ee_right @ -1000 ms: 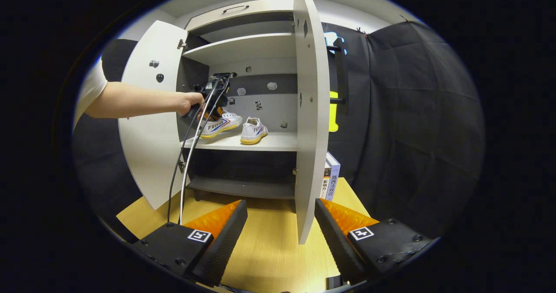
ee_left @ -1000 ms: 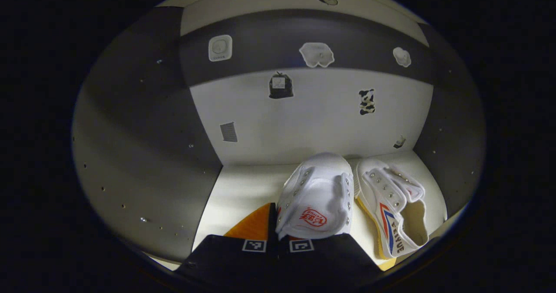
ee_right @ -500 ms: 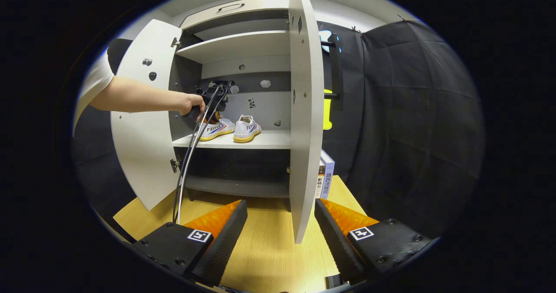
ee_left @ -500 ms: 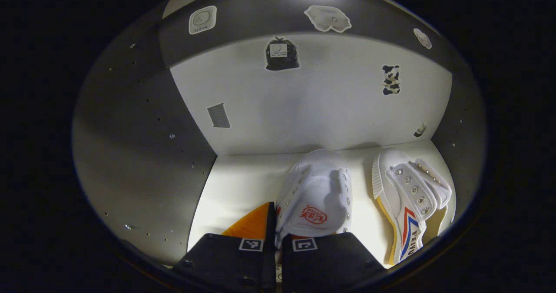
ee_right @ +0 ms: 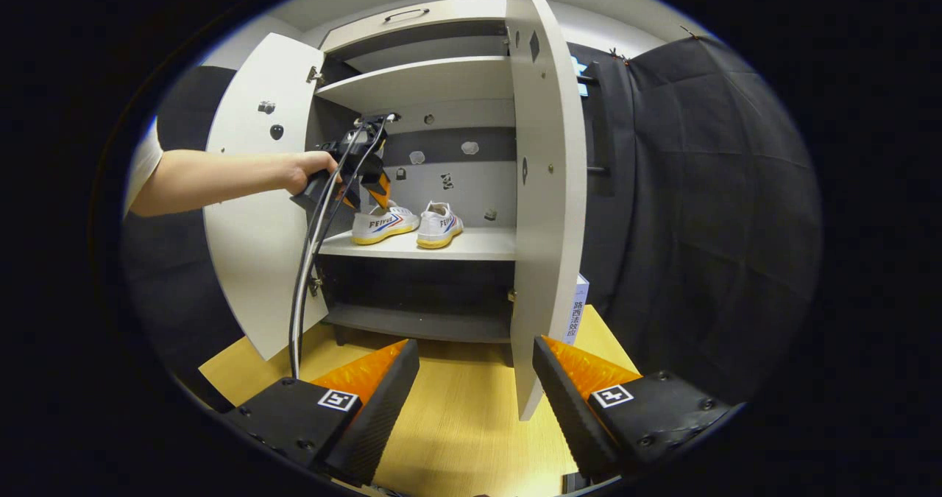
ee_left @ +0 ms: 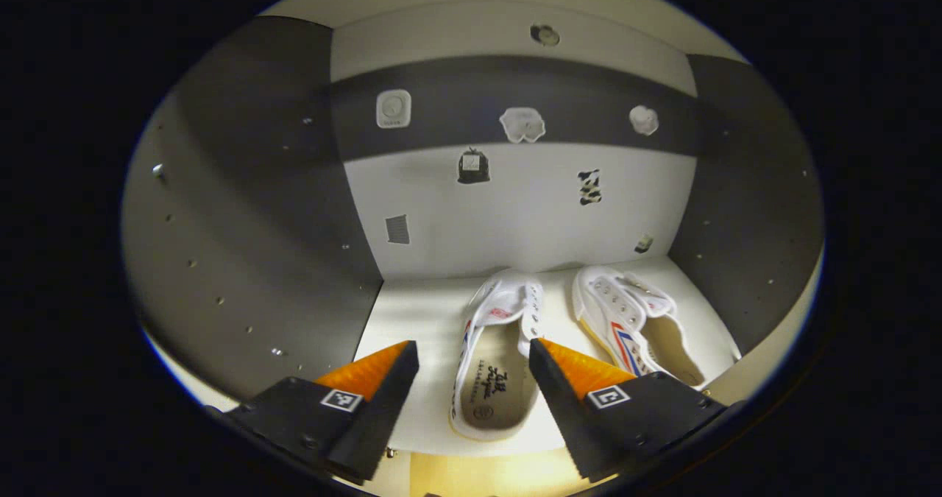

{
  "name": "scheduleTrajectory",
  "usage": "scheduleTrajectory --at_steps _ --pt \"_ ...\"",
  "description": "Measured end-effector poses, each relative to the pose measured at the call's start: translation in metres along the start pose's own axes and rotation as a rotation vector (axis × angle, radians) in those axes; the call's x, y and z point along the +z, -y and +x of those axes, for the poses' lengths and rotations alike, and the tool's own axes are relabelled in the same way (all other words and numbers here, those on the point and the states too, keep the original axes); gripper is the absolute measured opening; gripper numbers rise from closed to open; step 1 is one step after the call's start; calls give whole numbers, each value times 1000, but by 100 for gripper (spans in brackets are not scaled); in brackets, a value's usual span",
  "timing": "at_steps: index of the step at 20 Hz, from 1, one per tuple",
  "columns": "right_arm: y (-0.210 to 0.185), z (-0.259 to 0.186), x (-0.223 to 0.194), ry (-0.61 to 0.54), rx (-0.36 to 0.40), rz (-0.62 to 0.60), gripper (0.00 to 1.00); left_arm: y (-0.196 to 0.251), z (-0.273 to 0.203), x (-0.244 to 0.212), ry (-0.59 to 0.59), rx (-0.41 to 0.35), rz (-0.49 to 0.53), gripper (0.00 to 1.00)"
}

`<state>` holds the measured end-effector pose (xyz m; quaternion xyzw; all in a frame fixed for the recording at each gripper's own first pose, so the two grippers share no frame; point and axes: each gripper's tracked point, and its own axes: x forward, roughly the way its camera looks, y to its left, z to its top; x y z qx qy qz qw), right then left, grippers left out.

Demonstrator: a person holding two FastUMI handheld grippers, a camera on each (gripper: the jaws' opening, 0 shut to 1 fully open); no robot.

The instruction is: Grab one shoe with the right hand and put it into the shoe cabinet, grab the other shoe with the left hand and put it into the shoe cabinet; then close the right door with the right hand and the left door with the left hand.

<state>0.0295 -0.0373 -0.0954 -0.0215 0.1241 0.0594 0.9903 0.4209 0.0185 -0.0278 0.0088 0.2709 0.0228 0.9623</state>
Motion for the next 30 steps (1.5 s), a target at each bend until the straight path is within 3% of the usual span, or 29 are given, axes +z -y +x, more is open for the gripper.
scheduleTrajectory --at_steps 7,9,14,18,23,25,30 --pt "-1 -5 11 23 2 -4 99 -3 -133 -12 273 -55 -25 97" --pt "0 -7 15 27 -5 2 99 -10 -166 -22 332 -36 -24 97" --pt "4 -12 30 45 -23 22 99 -3 -231 -67 411 -37 -12 99" --pt "2 -14 38 57 -22 24 99 12 -269 -112 439 -41 3 98" --pt "6 -18 43 54 -25 34 99 14 -292 -167 431 -32 -99 99" --pt "9 -22 41 29 -12 55 99 5 -290 -176 425 -6 -96 98" --pt "68 -37 85 97 -108 93 98 7 -290 -183 410 -14 -110 95"
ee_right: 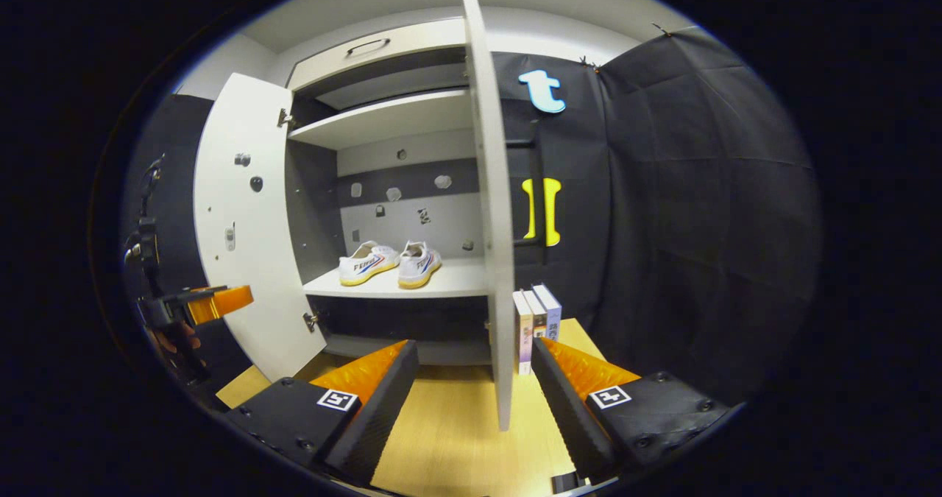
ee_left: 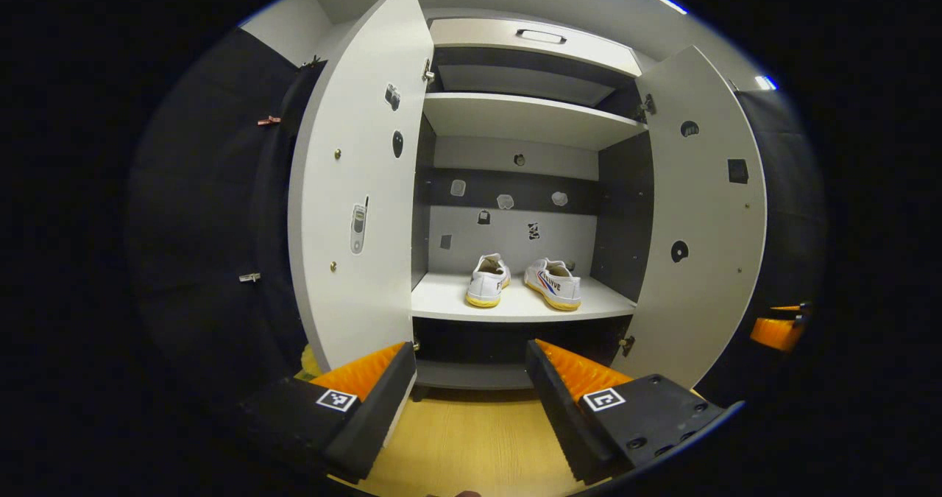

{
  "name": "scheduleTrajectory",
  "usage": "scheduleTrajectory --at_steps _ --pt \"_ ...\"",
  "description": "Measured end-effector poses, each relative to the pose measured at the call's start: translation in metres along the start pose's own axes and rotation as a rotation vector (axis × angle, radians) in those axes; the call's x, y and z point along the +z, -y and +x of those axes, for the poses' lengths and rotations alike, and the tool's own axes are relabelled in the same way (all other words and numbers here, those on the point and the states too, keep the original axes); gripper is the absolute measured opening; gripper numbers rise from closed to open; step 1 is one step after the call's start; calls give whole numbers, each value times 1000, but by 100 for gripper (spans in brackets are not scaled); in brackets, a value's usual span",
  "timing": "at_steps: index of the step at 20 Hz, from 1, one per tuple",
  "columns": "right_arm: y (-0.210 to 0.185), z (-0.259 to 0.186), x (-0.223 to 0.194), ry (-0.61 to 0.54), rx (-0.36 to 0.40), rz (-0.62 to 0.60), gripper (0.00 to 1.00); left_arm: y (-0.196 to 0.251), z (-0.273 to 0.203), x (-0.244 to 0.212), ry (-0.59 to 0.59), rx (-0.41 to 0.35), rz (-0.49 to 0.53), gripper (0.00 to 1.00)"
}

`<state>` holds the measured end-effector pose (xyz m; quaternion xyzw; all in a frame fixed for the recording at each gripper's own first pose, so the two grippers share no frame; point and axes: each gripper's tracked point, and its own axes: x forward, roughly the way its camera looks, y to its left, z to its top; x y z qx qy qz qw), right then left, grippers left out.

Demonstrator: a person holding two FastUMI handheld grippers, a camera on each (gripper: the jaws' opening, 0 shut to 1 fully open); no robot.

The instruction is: Grab one shoe with the right hand and put it into the shoe cabinet, grab the other shoe with the left hand and put it into the shoe cabinet; then close the right door with the right hand and the left door with the left hand.

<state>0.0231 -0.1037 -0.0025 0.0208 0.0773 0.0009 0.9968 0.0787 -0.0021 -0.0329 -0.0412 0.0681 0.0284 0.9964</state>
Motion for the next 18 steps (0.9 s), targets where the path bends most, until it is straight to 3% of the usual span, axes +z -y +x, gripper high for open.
scheduleTrajectory --at_steps 7,10,18 --pt "78 14 77 70 -103 91 98 39 2 -11 -20 -89 48 95" --pt "108 34 97 94 -144 54 98 51 2 -18 -40 -115 54 95" --pt "106 97 107 64 -51 -39 98 50 -11 -32 -63 -59 57 95"
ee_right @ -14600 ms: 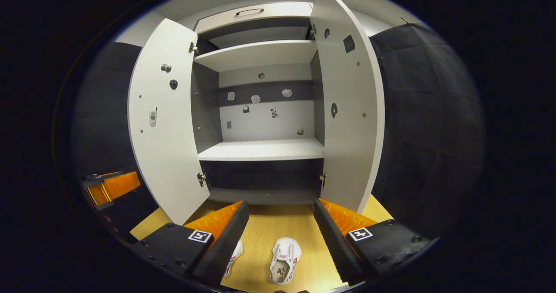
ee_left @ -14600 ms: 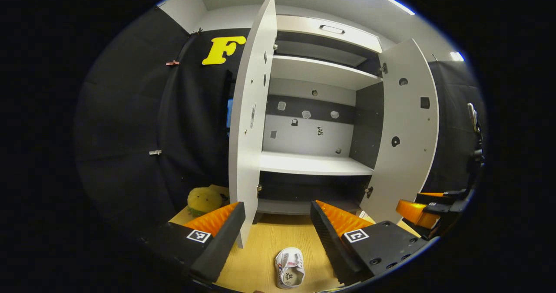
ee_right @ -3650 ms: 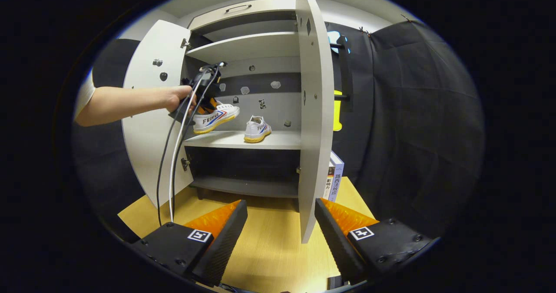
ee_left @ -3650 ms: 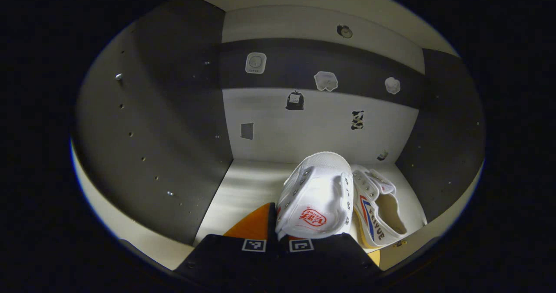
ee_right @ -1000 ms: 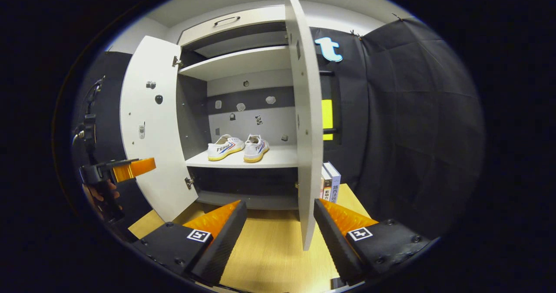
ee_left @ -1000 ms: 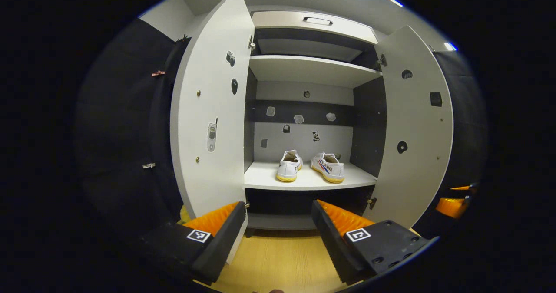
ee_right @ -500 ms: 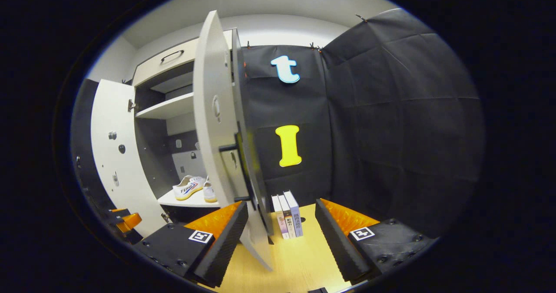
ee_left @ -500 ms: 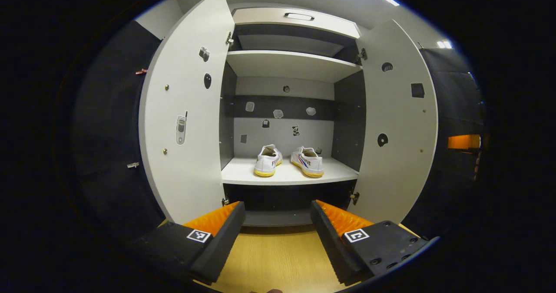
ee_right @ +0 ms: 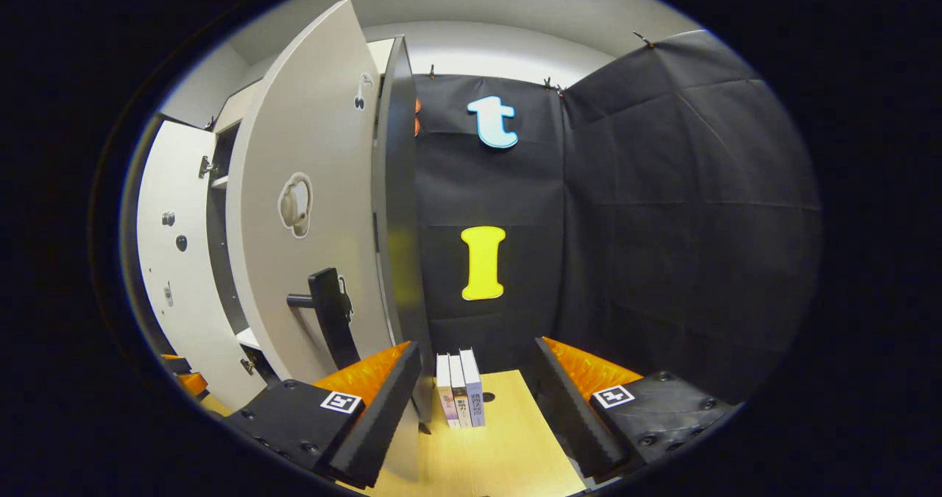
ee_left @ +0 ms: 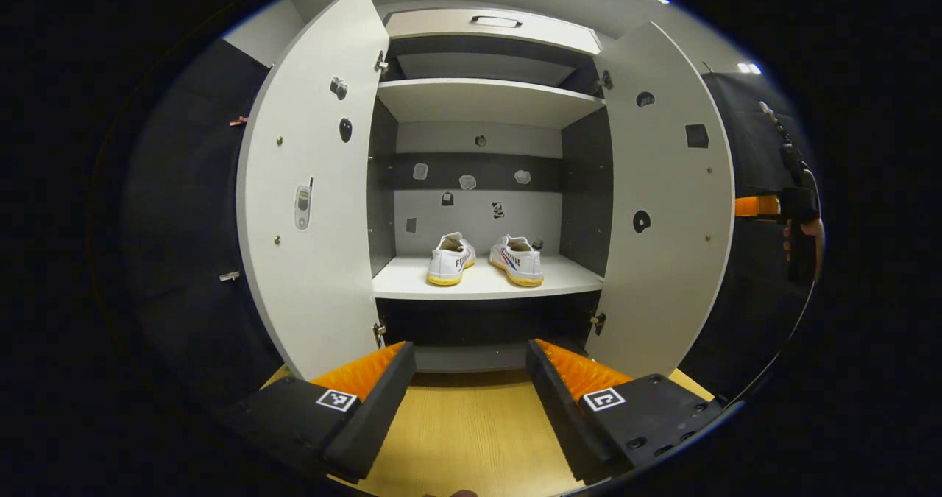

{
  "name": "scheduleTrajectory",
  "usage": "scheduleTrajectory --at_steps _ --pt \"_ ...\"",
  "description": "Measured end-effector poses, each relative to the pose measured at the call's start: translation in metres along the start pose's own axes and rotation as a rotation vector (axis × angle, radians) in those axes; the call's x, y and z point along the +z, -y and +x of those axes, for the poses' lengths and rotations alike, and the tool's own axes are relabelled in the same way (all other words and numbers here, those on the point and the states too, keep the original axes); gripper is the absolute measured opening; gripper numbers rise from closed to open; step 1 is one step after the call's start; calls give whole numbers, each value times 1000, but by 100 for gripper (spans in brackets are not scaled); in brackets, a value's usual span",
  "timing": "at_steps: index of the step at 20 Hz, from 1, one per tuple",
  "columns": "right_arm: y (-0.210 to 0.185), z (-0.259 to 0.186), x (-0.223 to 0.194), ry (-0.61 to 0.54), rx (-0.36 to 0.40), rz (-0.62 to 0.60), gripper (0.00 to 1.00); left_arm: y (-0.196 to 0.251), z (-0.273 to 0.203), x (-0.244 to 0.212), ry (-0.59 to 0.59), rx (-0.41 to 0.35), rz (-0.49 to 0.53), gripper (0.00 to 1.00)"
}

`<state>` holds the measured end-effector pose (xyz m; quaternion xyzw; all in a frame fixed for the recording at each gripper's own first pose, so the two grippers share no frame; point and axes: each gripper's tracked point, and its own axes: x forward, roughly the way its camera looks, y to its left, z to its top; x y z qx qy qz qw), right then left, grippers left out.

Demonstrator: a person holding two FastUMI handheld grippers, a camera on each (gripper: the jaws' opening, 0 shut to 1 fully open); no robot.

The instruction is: Grab one shoe with the right hand and put it into the shoe cabinet, grab the other shoe with the left hand and put it into the shoe cabinet; then close the right door with the right hand and the left door with the left hand.

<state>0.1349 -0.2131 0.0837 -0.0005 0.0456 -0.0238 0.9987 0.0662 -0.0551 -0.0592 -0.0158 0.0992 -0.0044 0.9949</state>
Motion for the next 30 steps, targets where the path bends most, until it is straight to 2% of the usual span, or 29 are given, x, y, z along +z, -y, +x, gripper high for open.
scheduleTrajectory --at_steps 8,11,14,18,23,26,30 --pt "-20 24 -5 -24 110 -29 98 -15 -13 -13 -11 114 -30 95" --pt "-17 24 -4 -22 92 -43 96 -20 -18 -14 -11 128 -72 95" --pt "-22 22 -4 -19 69 -43 96 -31 -21 -16 -16 140 -69 95" --pt "-34 15 -1 7 31 -102 96 -45 -24 -17 -23 143 -87 95" --pt "-74 6 -6 -2 64 -47 96 -70 -30 -15 -17 146 -95 95" --pt "-97 5 -9 -9 68 -34 96 -96 -36 -11 3 186 -85 95" --pt "-128 9 -13 -13 80 -16 96 -119 -44 -16 -6 202 -117 95"
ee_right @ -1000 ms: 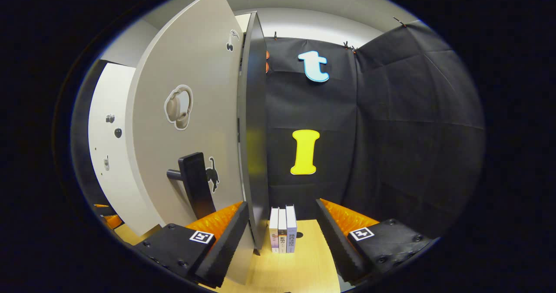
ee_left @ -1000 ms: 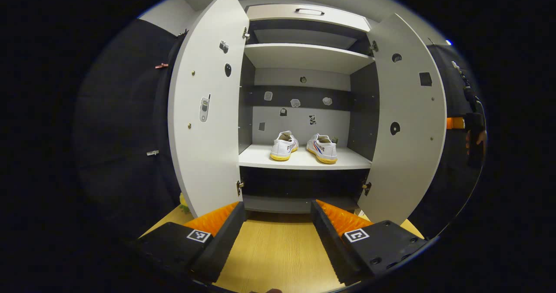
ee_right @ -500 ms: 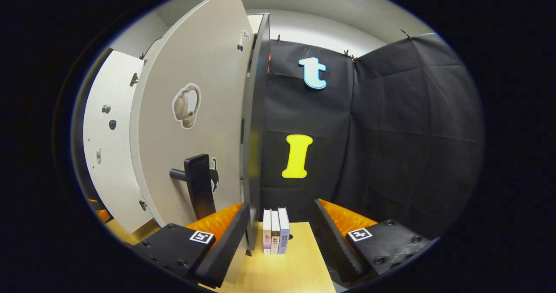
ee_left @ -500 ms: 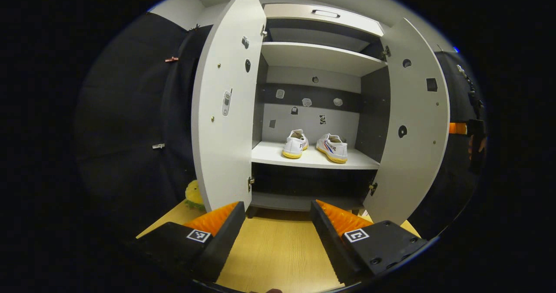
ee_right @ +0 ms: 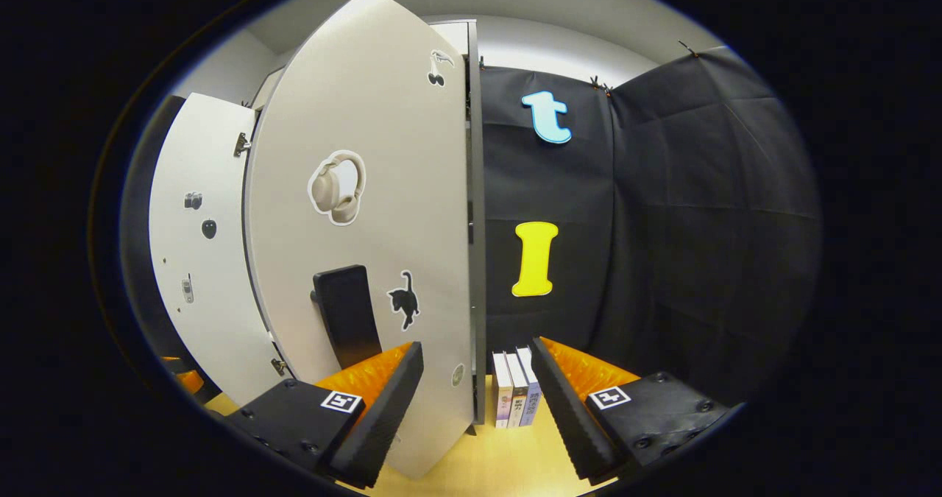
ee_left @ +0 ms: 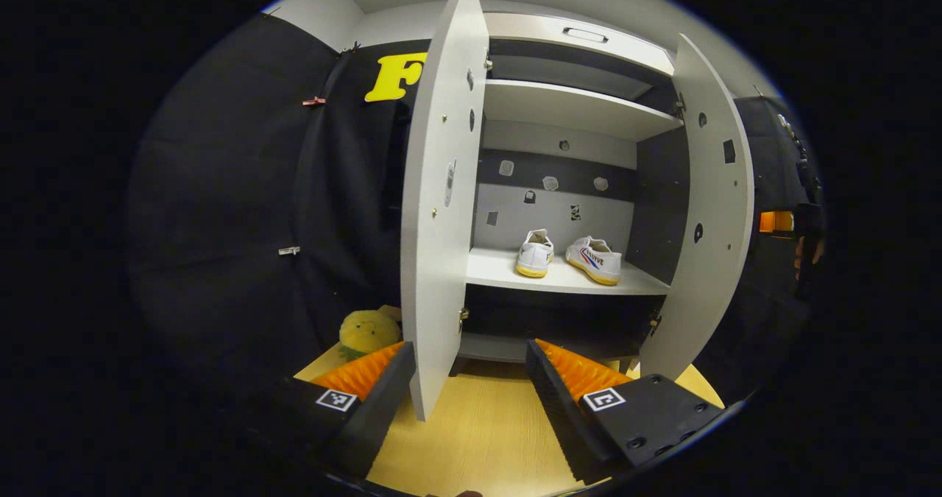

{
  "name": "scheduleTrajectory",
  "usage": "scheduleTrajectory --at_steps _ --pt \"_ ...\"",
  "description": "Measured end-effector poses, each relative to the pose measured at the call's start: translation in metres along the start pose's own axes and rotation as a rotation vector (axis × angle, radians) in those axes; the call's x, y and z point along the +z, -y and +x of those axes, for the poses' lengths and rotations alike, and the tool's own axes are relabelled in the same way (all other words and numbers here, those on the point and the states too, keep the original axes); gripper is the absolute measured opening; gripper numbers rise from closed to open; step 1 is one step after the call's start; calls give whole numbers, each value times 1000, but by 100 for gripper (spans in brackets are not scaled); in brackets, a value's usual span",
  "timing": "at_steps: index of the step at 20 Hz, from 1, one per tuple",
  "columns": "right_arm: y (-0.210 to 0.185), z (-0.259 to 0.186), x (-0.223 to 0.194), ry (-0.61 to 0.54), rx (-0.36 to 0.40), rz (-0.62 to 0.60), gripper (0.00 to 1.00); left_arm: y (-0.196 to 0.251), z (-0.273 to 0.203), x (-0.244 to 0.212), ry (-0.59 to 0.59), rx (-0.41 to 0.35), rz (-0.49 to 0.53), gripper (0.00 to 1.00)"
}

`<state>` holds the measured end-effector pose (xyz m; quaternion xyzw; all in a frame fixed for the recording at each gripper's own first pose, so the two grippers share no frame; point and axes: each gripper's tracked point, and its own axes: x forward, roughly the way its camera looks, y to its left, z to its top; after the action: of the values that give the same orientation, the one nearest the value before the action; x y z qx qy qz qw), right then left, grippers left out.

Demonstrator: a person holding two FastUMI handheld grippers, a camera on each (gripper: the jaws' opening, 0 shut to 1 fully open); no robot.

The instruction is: Grab one shoe with the right hand and put it into the shoe cabinet, grab the other shoe with the left hand and put it into the shoe cabinet; then close the right door with the right hand and the left door with the left hand.

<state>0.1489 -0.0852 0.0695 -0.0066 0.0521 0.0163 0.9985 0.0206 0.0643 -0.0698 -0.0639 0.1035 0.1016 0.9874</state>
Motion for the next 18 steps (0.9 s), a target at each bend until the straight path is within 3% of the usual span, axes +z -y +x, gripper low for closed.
scheduleTrajectory --at_steps 9,18 --pt "-80 5 -28 -35 73 -44 97 -55 -5 -5 -9 29 -30 95" --pt "-123 -35 -81 -74 36 29 98 -128 6 -2 -11 11 -56 95"
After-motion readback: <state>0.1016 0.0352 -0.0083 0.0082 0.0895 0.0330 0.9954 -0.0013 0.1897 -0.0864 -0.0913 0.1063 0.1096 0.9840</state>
